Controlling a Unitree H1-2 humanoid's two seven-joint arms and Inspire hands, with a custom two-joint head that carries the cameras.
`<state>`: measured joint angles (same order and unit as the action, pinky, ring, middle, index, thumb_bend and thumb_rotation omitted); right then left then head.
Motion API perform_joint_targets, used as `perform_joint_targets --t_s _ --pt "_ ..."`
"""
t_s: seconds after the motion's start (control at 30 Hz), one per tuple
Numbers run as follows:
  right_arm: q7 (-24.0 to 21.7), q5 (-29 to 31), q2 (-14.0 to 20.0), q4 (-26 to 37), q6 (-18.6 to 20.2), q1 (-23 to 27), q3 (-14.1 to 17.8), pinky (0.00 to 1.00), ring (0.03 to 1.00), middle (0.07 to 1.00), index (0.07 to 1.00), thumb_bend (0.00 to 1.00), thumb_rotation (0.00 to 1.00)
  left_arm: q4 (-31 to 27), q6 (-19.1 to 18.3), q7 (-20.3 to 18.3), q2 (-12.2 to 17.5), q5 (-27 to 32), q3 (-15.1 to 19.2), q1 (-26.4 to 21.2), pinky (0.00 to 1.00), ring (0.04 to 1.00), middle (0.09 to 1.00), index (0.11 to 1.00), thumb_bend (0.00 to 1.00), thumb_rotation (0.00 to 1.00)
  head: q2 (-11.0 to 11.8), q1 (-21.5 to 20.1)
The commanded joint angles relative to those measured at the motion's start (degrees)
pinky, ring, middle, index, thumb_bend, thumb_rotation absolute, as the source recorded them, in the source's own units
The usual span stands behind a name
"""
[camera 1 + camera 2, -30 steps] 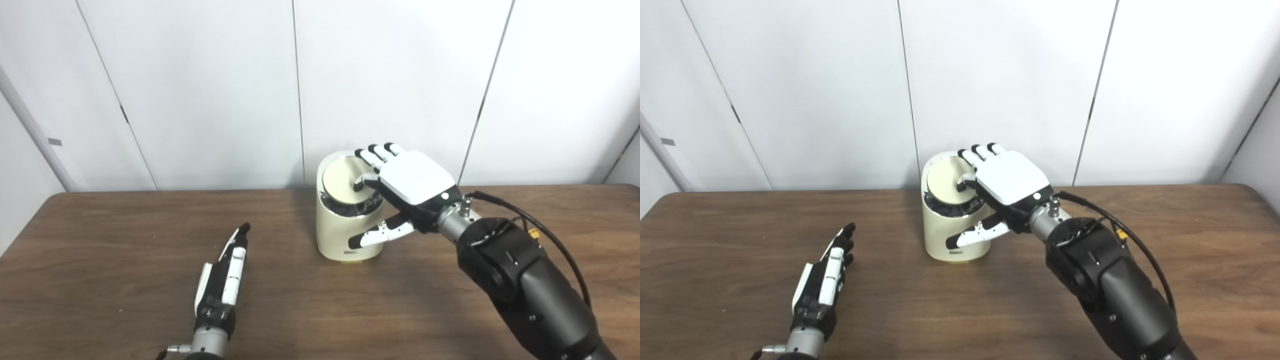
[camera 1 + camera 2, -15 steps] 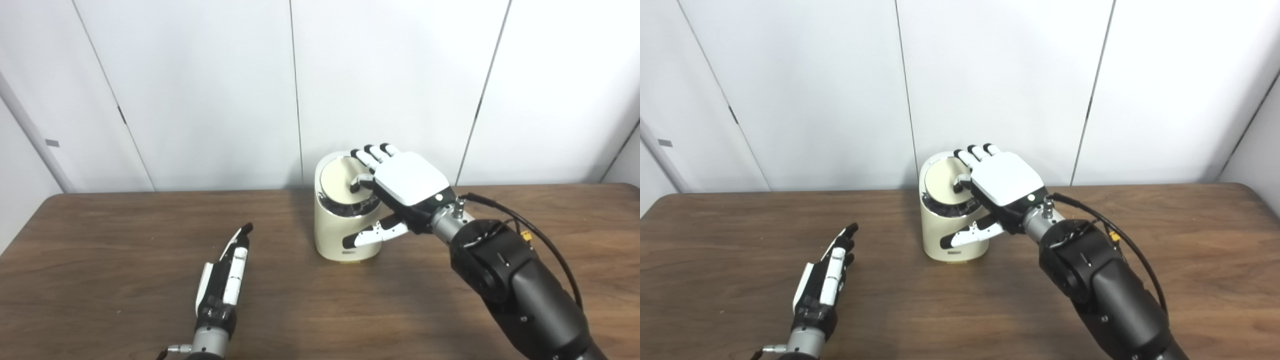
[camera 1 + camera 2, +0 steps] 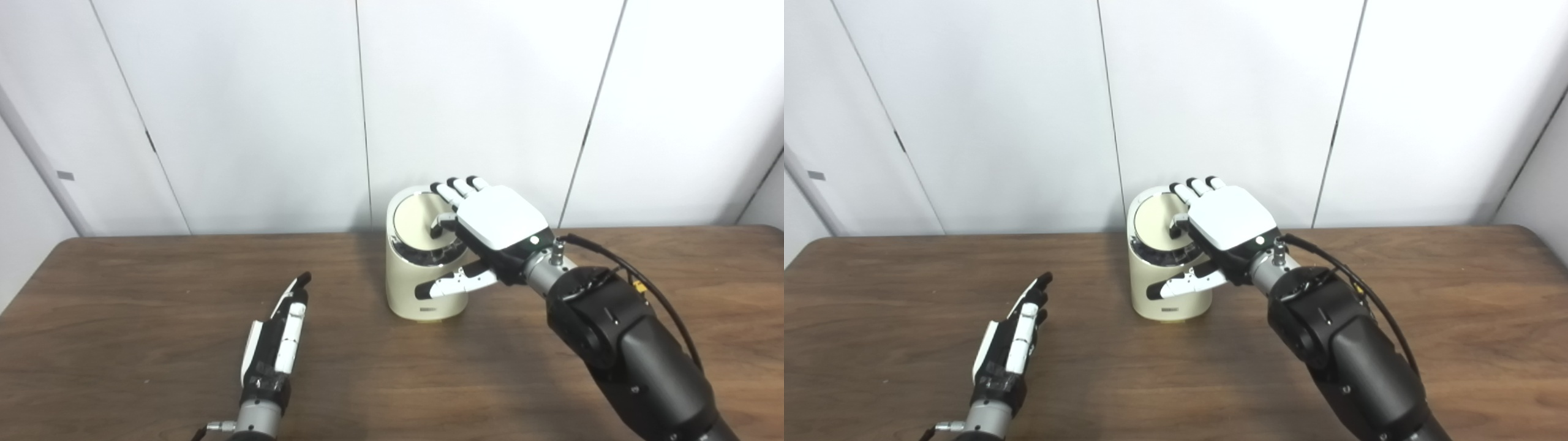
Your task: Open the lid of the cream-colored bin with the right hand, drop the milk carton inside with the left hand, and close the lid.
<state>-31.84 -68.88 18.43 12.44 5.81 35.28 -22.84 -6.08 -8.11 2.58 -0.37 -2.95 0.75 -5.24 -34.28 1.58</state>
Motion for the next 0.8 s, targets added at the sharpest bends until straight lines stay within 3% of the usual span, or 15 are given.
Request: perform_joint_targets --t_s 0.0,0.2,0.57,0.77 --pt "-4.52 -0.32 0.30 -0.82 0.08 -0.78 -1.22 1.00 1.000 1.000 0.652 0.69 1.00 -1.73 1.74 0.24 0.05 -0.38 -0.07 -1.37 1.00 1.000 1.000 0.962 0.57 0.95 -0.04 0.05" --pt "-2.15 1.93 0.58 1.02 -0.18 -0.86 0.40 1.00 1.000 1.000 0.733 0.66 0.96 -1.67 1.70 0.09 -0.12 0.25 0.12 -1.38 1.00 1.000 1.000 0.961 0.58 0.94 -0.13 0.15" --pt "4.77 2.46 -0.10 6.56 1.01 -1.07 7.25 1.00 1.000 1.000 0.801 0.60 0.98 -1.43 1.35 0.42 -0.05 -0.63 -0.06 -1.43 1.00 1.000 1.000 0.960 0.59 0.95 0.11 0.01" --pt "5.49 3.97 -0.37 9.54 2.18 -3.08 11.38 1.00 1.000 1.000 0.845 0.60 0.99 -0.84 1.64 0.39 -0.06 -0.25 0.10 -1.73 1.00 1.000 1.000 0.955 0.60 0.94 0.36 0.02"
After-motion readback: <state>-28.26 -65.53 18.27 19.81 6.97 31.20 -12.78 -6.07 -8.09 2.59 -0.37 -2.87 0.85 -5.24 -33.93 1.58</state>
